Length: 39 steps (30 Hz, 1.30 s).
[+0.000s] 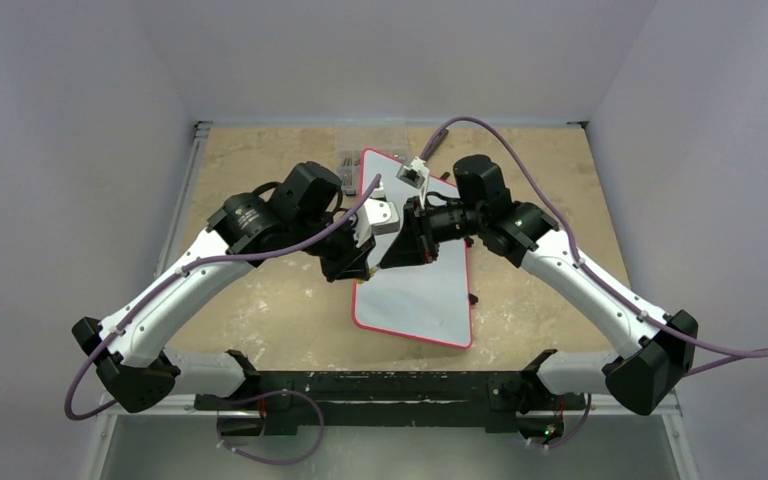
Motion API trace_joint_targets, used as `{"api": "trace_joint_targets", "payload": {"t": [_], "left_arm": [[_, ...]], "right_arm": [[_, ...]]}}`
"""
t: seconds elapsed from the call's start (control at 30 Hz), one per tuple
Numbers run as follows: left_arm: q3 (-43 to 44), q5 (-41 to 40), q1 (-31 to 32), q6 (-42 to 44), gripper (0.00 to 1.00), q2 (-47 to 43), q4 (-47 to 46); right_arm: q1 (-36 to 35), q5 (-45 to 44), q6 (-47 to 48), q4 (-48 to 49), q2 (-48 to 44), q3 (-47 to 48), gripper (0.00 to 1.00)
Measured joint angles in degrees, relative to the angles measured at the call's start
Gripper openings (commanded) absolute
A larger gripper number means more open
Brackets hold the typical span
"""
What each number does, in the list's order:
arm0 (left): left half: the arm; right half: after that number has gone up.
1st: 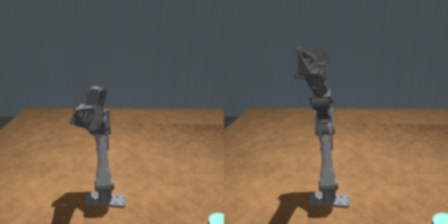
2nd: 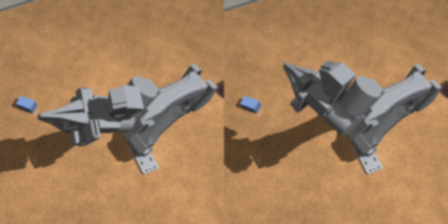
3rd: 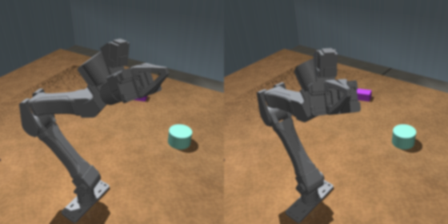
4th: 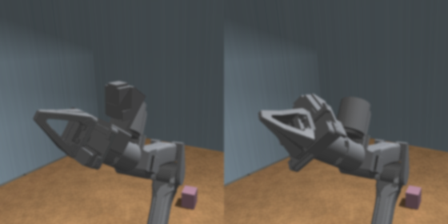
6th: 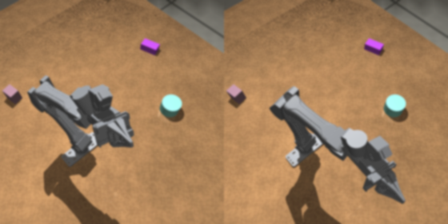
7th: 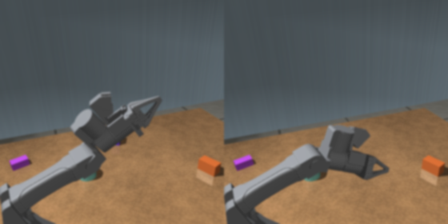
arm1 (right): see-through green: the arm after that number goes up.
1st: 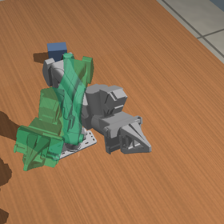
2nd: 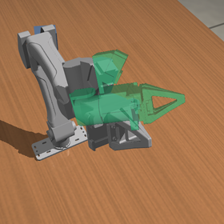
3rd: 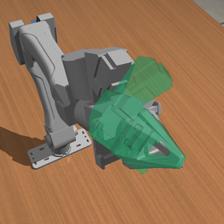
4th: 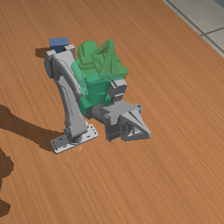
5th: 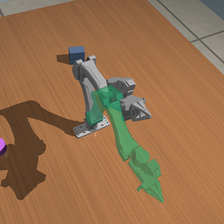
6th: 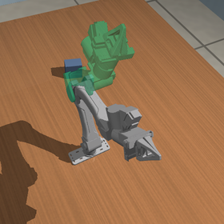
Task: Write a sentence on the whiteboard
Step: Pick up the whiteboard marker at the center of the board.
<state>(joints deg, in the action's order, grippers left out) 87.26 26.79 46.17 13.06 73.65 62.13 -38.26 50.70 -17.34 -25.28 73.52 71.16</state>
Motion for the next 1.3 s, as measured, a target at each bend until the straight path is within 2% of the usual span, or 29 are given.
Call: {"api": "trace_joint_targets", "payload": {"t": [0.23,0.47,0.6,0.63,0.67,0.97,1.3], "left_arm": [[0.0,-0.8,0.0,-0.1,0.02,0.0,0.4],[-1.6,-3.5,0.0,-1.3,0.50,-2.3,-2.1],[-4.0,-5.8,0.0,-2.6,0.67,-6.0,-5.0],[-4.7,-6.6,0.0,-3.0,0.77,-7.0,-5.8],[-5.1,-7.3,0.0,-3.5,0.79,-7.9,-6.3],[-9.7,-18.2,0.0,-11.4,0.79,-14.6,-11.6],[-27.3,-30.7,0.0,-35.5,0.71,-24.9,-17.9]], "right_arm": [[-0.4,-0.5,0.3,0.7,0.0,-0.6,0.00],[-0.9,-3.0,-0.6,3.3,-2.4,-3.0,0.00],[-1.2,-6.7,-2.0,3.2,-6.1,-5.0,0.00],[-1.2,-7.9,-2.3,3.2,-7.2,-5.3,0.00],[-1.2,-9.1,-2.6,3.3,-8.1,-5.6,0.00],[-0.9,-24.0,-5.7,3.7,-16.3,-9.3,0.00],[-0.7,-52.1,-7.9,2.3,-25.9,-13.6,0.00]]}}
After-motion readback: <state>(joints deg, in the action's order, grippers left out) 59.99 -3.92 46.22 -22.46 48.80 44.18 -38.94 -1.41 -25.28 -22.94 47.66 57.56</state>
